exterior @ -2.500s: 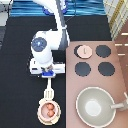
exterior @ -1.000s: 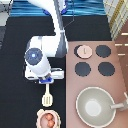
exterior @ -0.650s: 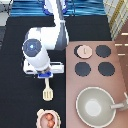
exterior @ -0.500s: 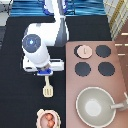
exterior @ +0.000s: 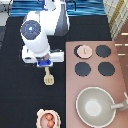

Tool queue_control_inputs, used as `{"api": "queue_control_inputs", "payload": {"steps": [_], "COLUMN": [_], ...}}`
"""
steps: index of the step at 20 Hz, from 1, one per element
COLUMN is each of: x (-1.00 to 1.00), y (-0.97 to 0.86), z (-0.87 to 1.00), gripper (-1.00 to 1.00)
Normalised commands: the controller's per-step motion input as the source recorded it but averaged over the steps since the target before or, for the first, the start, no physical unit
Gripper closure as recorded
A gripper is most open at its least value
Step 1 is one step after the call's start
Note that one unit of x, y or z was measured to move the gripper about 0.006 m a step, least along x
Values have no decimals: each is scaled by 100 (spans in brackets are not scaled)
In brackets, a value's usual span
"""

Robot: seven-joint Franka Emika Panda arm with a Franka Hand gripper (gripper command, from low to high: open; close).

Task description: Take the lid off the pot, put the pot on the plate, and use the tool to push the pot to the front of the table.

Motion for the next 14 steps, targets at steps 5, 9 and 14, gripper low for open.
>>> {"api": "queue_control_inputs", "payload": {"steps": [5,9,14], "x": [-100,-85,-53], "y": [0,-1,8], "z": [-63,-52,21], "gripper": [100,100,-100]}}
